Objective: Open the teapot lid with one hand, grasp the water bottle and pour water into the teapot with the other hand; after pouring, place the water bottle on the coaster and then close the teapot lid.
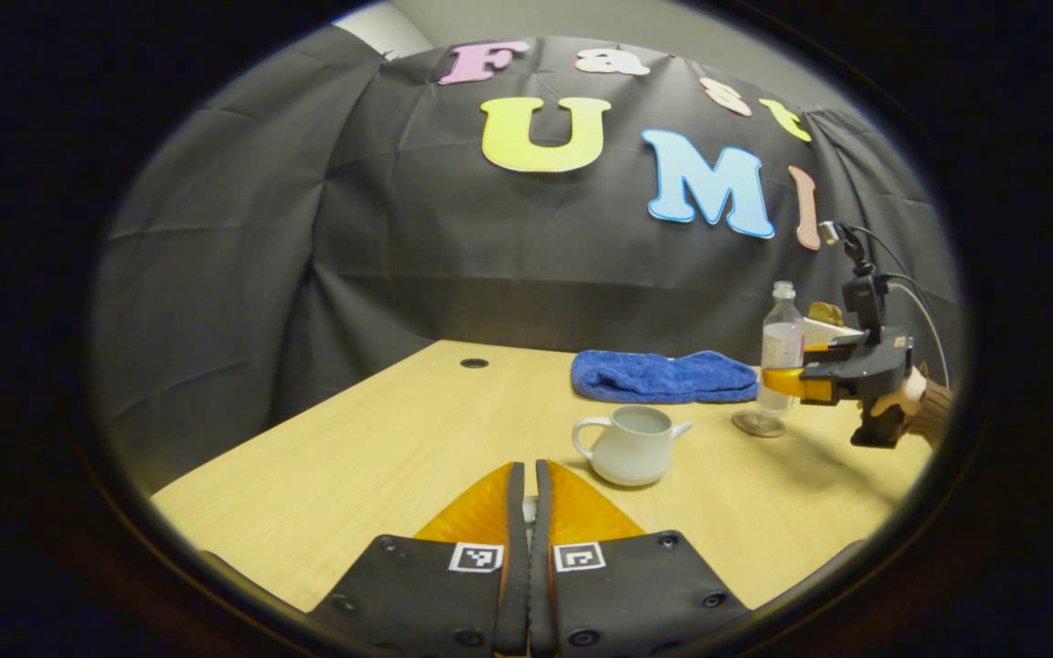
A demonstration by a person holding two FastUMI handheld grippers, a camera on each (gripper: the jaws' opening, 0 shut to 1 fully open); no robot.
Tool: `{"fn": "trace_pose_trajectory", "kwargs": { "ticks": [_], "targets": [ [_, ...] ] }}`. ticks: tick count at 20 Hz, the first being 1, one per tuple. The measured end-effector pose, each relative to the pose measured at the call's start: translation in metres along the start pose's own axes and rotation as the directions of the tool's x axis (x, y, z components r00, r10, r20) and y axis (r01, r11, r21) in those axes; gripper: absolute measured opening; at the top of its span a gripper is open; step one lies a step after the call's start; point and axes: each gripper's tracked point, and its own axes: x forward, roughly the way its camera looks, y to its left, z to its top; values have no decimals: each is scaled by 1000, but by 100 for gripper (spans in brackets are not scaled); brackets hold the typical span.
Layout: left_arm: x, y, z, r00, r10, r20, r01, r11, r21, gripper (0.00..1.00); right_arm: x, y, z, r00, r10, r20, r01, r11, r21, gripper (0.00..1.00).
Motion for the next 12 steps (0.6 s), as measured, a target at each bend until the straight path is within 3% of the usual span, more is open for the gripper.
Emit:
{"fn": "trace_pose_trajectory", "kwargs": {
  "ticks": [6, 12],
  "targets": [
    [-3, -2, -2, 1000, 0, -5, 0, 1000, 1, 6, 12, 3, -10, 999, 21, 27, -24, 992, 122, 77],
    [-3, -6, 0, 1000, -3, -5, 3, 1000, 4, 6, 11, 0, -13, 1000, 22, 19, -25, 985, 171, 77]
  ]
}}
